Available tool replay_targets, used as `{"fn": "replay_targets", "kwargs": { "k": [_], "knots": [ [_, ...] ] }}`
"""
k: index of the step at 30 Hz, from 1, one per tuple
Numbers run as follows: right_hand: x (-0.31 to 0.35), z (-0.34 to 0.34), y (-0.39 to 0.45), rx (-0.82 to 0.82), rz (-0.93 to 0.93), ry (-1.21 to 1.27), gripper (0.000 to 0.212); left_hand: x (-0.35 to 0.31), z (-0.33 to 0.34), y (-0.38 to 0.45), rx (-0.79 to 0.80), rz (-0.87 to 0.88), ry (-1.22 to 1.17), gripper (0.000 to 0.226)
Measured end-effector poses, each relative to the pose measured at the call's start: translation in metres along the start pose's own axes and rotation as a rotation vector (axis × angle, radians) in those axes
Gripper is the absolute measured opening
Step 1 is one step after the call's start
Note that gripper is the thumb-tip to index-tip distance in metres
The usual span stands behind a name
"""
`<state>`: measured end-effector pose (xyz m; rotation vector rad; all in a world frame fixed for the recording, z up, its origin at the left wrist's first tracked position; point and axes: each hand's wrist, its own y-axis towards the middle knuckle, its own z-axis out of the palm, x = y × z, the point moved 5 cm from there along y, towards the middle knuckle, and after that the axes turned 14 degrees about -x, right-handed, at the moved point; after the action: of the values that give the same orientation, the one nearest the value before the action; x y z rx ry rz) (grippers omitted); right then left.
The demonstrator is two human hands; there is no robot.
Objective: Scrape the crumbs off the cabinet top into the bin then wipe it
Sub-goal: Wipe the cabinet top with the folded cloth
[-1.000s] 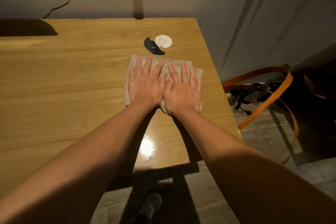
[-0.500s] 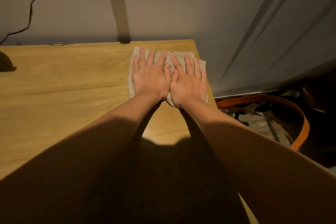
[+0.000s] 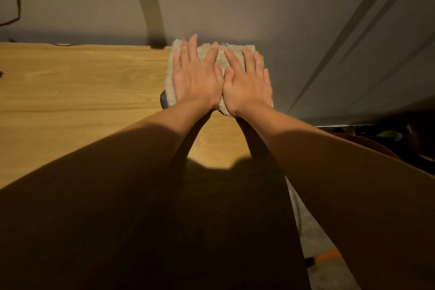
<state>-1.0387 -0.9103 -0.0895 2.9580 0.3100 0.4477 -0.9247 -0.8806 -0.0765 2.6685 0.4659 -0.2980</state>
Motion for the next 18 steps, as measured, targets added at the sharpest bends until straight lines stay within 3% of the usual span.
{"fn": "replay_targets", "kwargs": {
  "k": [4,10,18],
  "knots": [
    [0.0,-0.002,0.003,0.018,-0.03,0.02,0.053,-0.003,-0.009,-0.003,-0.094,0.069,-0.009,0.042],
    [-0.002,-0.001,-0.002,0.067,-0.084,0.002,0.054,0.003,0.004,-0.013,0.131,0.035,0.076,0.055],
    [-0.015,-0.018,-0.053,0.078,-0.145,0.006,0.054,-0.007,-0.015,-0.067,0.164,-0.04,0.124,0.056]
  ]
}}
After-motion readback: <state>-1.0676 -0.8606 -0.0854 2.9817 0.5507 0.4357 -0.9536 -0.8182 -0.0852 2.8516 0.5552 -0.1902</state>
